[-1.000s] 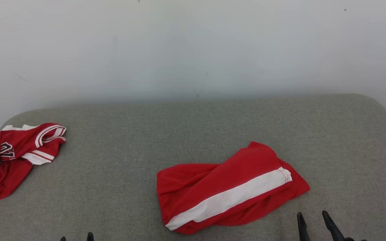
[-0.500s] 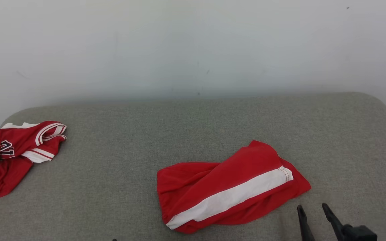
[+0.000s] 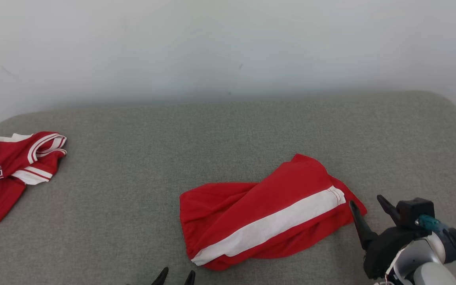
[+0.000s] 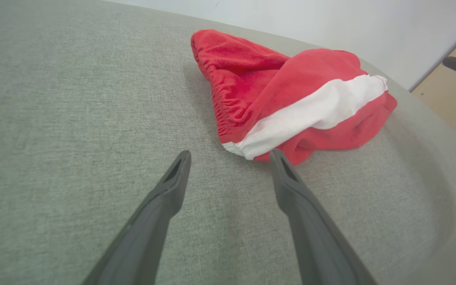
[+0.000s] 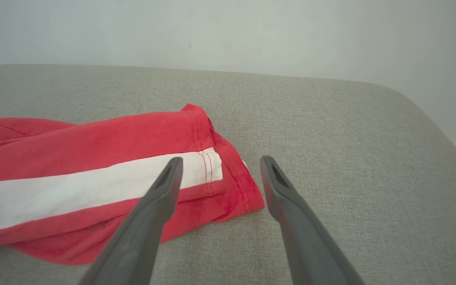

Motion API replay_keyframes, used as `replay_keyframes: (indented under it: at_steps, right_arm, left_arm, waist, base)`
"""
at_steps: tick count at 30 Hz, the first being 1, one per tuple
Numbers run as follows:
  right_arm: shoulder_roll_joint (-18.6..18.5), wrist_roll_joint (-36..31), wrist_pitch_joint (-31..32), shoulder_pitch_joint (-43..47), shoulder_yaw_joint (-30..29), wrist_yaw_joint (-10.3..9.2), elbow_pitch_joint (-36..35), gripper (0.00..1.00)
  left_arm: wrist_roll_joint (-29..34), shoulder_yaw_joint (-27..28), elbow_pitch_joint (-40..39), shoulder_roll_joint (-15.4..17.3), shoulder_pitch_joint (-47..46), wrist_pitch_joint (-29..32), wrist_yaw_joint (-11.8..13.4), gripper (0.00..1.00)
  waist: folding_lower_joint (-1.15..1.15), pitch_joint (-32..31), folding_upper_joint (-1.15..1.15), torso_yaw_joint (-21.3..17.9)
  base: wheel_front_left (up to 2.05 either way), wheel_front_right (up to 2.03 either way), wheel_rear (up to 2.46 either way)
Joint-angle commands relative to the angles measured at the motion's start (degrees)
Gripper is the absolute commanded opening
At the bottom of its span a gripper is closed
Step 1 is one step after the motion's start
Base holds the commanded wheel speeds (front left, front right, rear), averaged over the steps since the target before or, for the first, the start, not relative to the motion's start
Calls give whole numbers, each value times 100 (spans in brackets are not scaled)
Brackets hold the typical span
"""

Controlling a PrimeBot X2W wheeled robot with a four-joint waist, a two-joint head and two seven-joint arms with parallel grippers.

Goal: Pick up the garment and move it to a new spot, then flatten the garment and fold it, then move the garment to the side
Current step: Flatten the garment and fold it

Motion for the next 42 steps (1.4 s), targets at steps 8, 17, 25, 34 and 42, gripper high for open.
replay_keyframes:
  at_steps: [8, 17, 25, 34, 42]
  right_arm:
    - [-223, 134, 112, -657, 354, 5, 596, 100]
    - [-243, 281, -40, -1059, 633, 5, 1075, 100]
    - [-290, 499, -27, -1277, 977, 5, 1433, 100]
    - [-294, 800, 206, -1663, 1282, 5, 1931, 100]
    - [-200, 1015, 112, -1971, 1558, 5, 2318, 62]
  left_arm:
    - [-378, -555, 699, -9, -765, -35, 6, 100]
    - [-569, -727, 1269, -111, -1209, -44, 6, 100]
    - [-703, -834, 1339, -112, -1375, -40, 6, 0]
    - [-742, -933, 1193, -56, -1406, -41, 6, 0]
    - [-663, -924, 1091, -39, -1431, -42, 6, 0]
  waist:
    - [-1, 263, 0, -85]
    - [-1, 391, 0, -136]
    - [-1, 457, 0, -150]
    - [-1, 532, 0, -87]
    - [-1, 603, 0, 4]
  base:
    - [0, 0, 0]
    - [0, 0, 0]
    - [0, 0, 0]
    - [0, 0, 0]
    - [0, 0, 0]
